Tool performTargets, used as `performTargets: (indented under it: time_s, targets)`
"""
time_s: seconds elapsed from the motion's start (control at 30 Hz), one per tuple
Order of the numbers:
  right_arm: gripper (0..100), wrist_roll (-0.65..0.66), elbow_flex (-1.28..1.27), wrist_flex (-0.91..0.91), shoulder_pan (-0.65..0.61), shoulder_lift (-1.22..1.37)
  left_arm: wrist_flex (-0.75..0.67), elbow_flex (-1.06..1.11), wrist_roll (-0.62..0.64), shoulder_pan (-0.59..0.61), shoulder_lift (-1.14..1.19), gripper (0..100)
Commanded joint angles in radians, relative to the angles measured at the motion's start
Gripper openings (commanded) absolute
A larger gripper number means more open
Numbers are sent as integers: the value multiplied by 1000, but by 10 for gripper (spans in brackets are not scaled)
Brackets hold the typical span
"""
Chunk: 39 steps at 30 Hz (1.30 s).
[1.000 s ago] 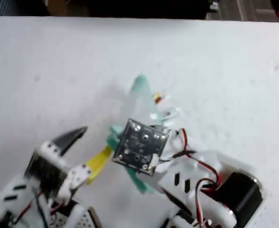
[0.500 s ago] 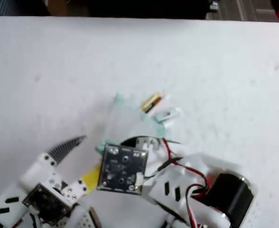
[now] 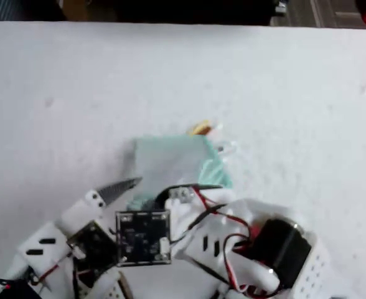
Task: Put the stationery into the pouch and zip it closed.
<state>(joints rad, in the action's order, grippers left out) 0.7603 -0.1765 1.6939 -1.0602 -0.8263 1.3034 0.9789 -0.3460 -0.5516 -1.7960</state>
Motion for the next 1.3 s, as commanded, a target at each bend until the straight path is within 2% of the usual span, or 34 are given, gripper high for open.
performTargets:
  time_s: [0.0,0.17,0.4,0.7,0.9,1.17,1.27]
  targets:
    - [17,17,40,24,4,15,-80,-11,-2,-16,-5,260]
    - [17,17,173,24,68,15,-89,12,-2,-16,-5,260]
    - [17,17,230,25,84,15,-95,92,-2,-8,-7,260]
    - [17,18,318,25,286,16,-64,38,-3,-7,-27,260]
    - [17,18,319,25,294,22,-64,-3,-2,-8,-27,263]
    - [17,8,428,-4,295,79,-100,77,0,-25,-27,263]
    - [17,-61,514,-2,295,130,-100,74,-2,-25,-27,263]
